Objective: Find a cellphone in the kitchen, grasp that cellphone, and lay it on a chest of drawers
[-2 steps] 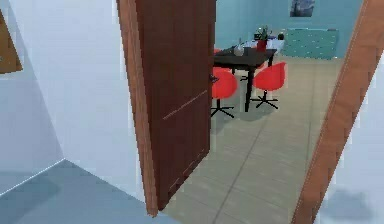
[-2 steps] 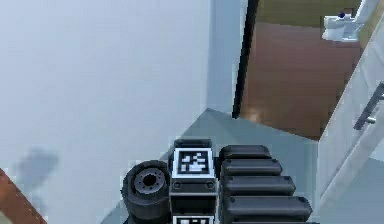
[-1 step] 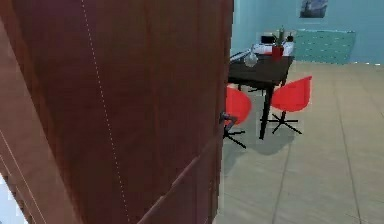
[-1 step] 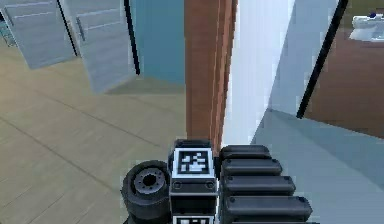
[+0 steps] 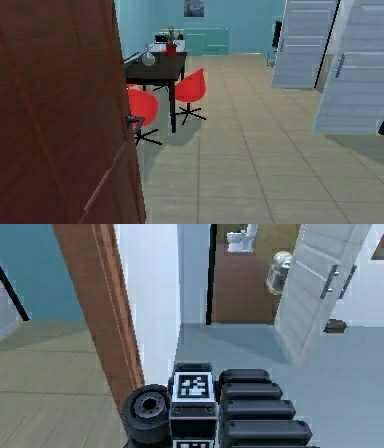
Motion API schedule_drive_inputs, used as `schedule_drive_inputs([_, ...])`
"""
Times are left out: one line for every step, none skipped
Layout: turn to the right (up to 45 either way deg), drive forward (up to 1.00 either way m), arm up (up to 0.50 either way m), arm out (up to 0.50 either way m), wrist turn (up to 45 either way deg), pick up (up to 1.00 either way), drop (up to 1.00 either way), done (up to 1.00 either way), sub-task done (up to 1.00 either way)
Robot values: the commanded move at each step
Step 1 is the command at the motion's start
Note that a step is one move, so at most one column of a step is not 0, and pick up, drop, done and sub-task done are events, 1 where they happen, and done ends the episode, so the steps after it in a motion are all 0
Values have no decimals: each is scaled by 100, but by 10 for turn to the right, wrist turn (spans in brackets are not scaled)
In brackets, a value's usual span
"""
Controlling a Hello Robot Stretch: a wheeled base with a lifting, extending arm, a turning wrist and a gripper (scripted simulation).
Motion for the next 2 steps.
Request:
schedule_drive_inputs([0,45,0,0,0,0,0,0,0])
schedule_drive_inputs([210,0,0,0,0,0,0,0,0])
